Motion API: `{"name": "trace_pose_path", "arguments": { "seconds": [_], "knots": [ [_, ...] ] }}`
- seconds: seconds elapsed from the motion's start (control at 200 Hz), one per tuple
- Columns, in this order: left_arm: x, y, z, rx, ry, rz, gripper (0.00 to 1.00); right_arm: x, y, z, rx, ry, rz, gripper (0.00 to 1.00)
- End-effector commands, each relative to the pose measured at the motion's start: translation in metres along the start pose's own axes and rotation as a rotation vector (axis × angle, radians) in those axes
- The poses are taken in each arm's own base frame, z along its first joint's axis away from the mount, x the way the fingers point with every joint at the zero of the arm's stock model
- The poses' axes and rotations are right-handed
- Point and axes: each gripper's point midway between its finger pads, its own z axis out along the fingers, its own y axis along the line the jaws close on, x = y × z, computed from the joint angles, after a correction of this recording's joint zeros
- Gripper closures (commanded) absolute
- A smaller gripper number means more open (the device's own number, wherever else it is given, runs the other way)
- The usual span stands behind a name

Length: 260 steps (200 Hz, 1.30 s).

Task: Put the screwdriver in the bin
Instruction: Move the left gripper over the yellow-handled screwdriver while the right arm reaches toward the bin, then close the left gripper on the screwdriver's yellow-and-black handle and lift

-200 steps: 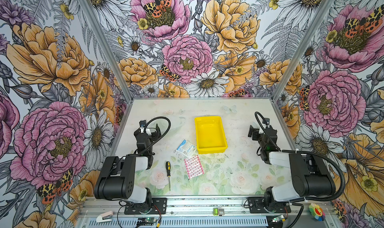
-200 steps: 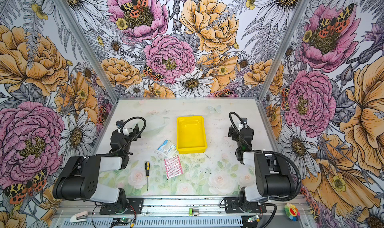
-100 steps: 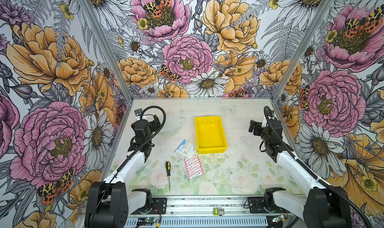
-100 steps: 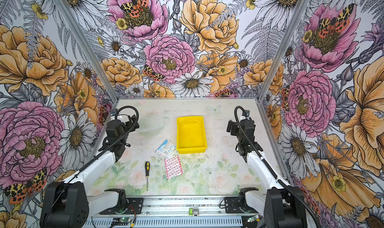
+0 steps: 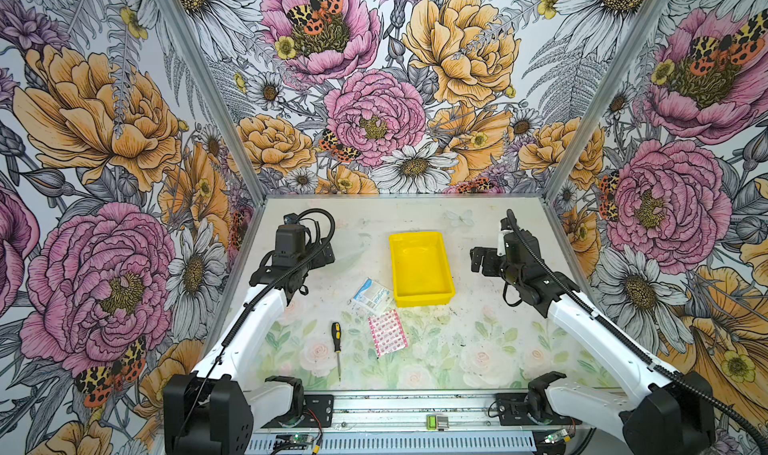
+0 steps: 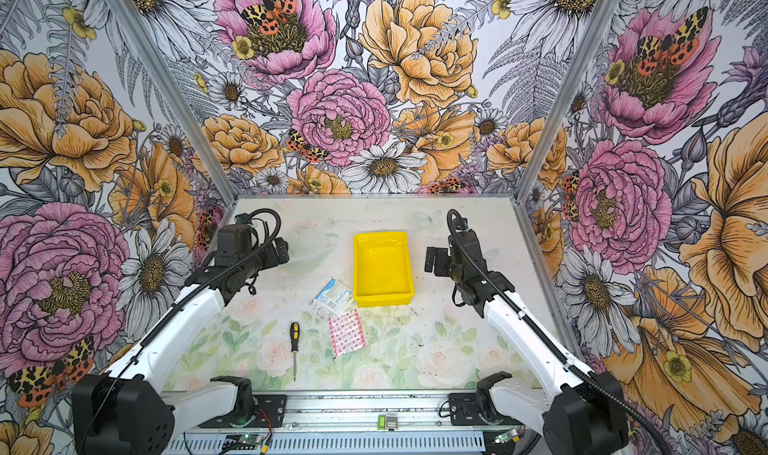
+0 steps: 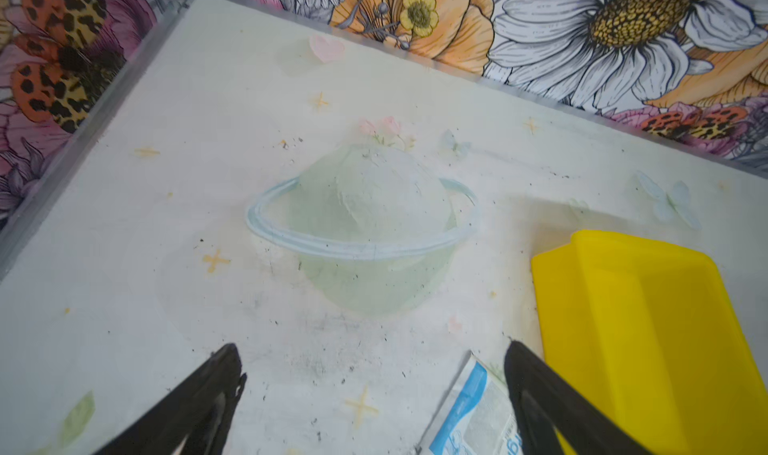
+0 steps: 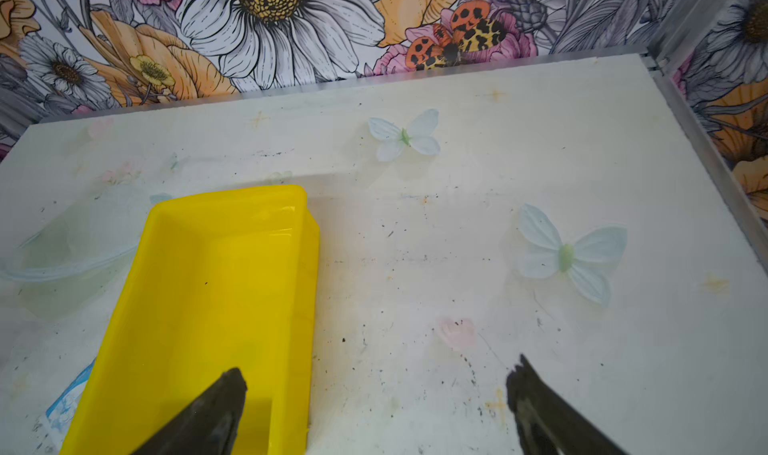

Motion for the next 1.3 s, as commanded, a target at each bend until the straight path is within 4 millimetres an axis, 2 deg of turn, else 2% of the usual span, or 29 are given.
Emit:
{"name": "trace_pose_path", "arguments": {
  "seconds": [0.0, 0.16, 0.265, 0.4, 0.475, 0.515, 0.706, 0.786, 0.946, 1.211, 1.296],
  "knots": [
    [0.035, -0.009, -0.010, 0.025, 0.171, -0.034, 0.01, -0.001, 0.037, -0.003, -0.068, 0.025, -0.049, 0.01],
    [0.078, -0.015, -0.017, 0.022, 0.317, -0.069, 0.01, -0.001, 0.100, -0.005, -0.194, 0.036, -0.218, 0.01],
    [0.102, -0.016, -0.024, 0.009, 0.373, -0.073, 0.01, 0.002, 0.142, -0.019, -0.317, 0.028, -0.352, 0.01],
    [0.131, -0.011, -0.030, -0.010, 0.462, -0.111, 0.01, 0.013, 0.179, -0.037, -0.481, 0.037, -0.464, 0.01],
    [0.135, -0.018, -0.033, -0.020, 0.454, -0.078, 0.01, 0.021, 0.191, -0.048, -0.558, 0.042, -0.508, 0.01],
    [0.138, -0.018, -0.033, -0.035, 0.460, -0.079, 0.01, 0.031, 0.204, -0.059, -0.618, 0.049, -0.542, 0.01],
    [0.156, -0.007, -0.027, -0.113, 0.494, -0.124, 0.01, 0.057, 0.212, -0.077, -0.727, 0.077, -0.567, 0.01],
    [0.164, -0.009, -0.024, -0.116, 0.525, -0.123, 0.01, 0.065, 0.211, -0.083, -0.748, 0.083, -0.572, 0.01],
    [0.182, -0.008, -0.019, -0.156, 0.578, -0.136, 0.02, 0.065, 0.208, -0.095, -0.768, 0.059, -0.572, 0.01],
    [0.197, -0.017, -0.008, -0.186, 0.615, -0.083, 0.11, 0.074, 0.207, -0.090, -0.777, 0.070, -0.629, 0.00],
    [0.204, -0.013, -0.003, -0.214, 0.626, -0.069, 0.14, 0.078, 0.205, -0.086, -0.772, 0.077, -0.643, 0.01]
  ]
}}
